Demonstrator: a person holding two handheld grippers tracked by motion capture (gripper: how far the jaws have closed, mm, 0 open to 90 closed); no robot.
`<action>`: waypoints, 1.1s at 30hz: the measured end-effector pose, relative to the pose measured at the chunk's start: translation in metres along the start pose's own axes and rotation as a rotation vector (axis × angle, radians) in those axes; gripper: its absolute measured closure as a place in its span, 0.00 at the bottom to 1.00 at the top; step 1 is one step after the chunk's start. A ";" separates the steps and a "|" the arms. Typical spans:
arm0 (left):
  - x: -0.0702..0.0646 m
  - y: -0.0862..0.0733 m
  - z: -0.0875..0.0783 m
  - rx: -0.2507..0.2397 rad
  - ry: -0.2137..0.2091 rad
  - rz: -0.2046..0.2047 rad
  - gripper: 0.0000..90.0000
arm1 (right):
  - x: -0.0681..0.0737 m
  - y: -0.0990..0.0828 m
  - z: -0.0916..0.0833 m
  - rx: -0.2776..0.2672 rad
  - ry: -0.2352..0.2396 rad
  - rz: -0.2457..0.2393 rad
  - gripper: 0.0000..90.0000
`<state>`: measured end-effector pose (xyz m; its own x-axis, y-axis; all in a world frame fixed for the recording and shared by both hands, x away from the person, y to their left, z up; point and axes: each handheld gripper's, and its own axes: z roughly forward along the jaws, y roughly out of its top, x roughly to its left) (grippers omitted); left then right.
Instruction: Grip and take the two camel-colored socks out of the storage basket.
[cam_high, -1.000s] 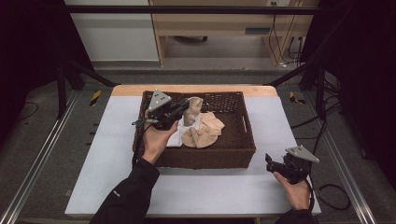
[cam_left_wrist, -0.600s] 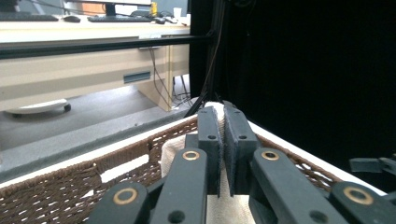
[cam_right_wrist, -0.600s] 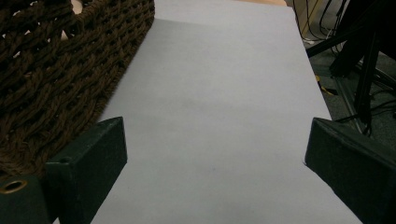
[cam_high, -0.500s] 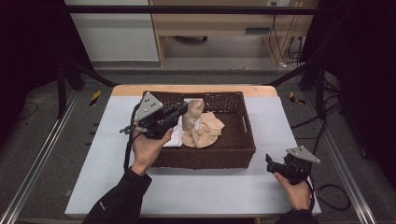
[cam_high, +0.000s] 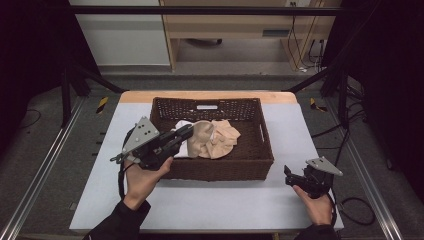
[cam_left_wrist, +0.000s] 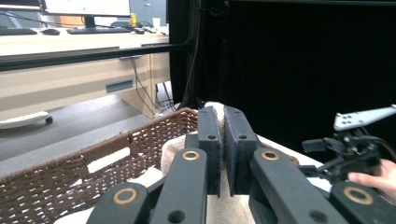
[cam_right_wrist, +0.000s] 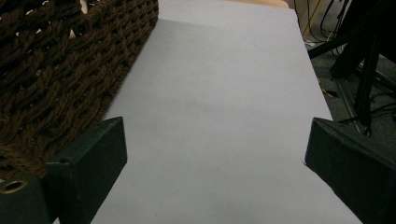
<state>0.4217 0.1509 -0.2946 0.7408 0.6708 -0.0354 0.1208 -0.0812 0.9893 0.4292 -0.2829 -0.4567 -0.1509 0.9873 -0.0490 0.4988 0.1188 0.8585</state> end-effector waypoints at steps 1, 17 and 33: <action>-0.003 -0.003 -0.004 0.003 -0.007 0.005 0.95 | 0.000 0.000 0.000 0.000 0.000 0.000 0.07; -0.028 -0.039 -0.020 0.097 -0.056 0.035 0.95 | 0.000 0.000 -0.002 0.001 0.002 0.002 0.07; -0.034 -0.100 -0.015 0.264 -0.081 -0.006 0.95 | 0.002 -0.001 -0.001 0.006 0.002 -0.002 0.07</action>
<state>0.3741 0.1475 -0.3901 0.7886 0.6117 -0.0627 0.2855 -0.2739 0.9184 0.4272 -0.2816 -0.4573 -0.1539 0.9868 -0.0495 0.5034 0.1214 0.8555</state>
